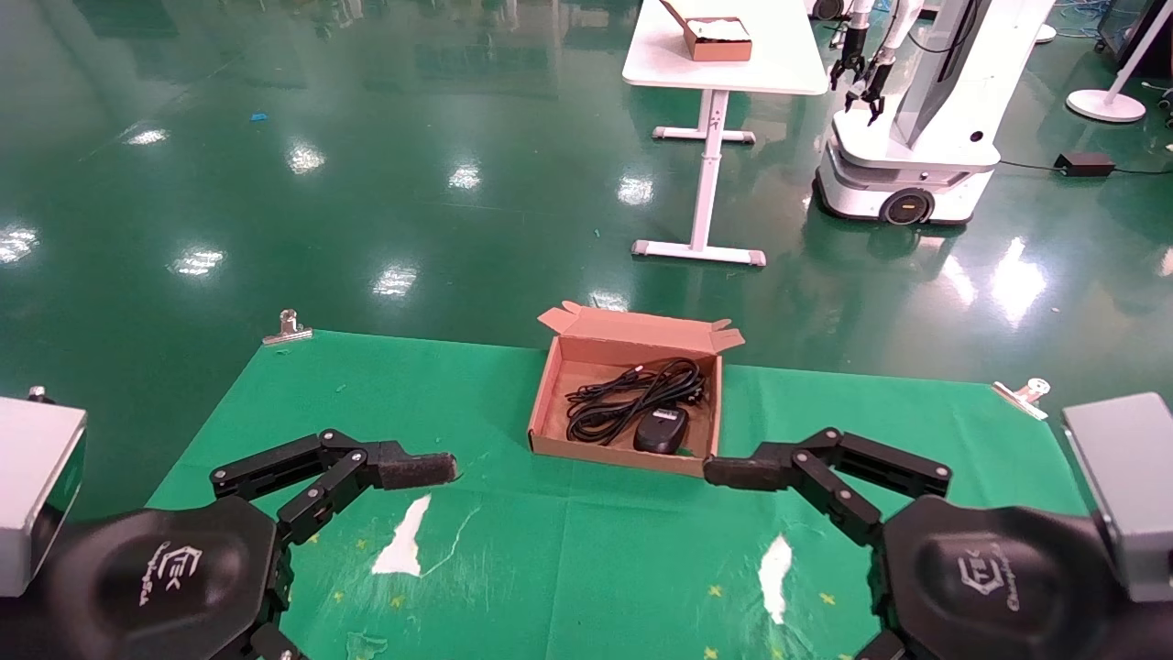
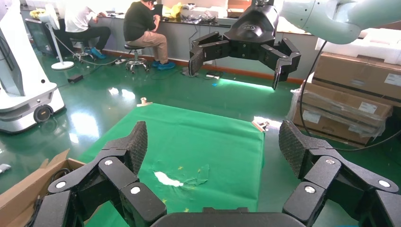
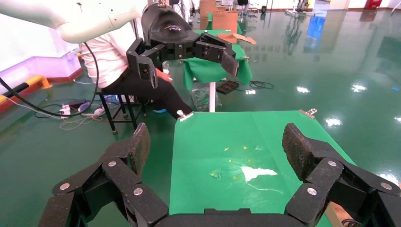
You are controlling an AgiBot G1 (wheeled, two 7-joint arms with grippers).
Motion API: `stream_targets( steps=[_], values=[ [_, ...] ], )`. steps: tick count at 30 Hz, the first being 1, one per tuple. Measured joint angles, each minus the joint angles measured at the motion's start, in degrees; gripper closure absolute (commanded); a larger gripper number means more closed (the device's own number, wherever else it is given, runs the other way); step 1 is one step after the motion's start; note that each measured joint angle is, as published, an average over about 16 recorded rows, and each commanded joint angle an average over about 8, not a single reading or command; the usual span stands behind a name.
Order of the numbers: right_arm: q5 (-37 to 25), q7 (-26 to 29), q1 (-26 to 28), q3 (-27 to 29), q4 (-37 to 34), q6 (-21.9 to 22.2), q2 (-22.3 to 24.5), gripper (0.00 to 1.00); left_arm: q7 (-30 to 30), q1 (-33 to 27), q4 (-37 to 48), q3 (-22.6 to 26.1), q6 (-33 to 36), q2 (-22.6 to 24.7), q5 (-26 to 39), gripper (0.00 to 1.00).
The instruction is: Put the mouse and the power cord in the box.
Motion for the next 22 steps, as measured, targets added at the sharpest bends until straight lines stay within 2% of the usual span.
stream_targets(
  steps=[22],
  values=[
    [-0.08, -0.05, 0.07, -0.06, -0.11, 0.05, -0.05, 0.00, 0.00, -0.04, 0.05, 0.07, -0.05, 0.05, 0.05, 0.00]
  ],
)
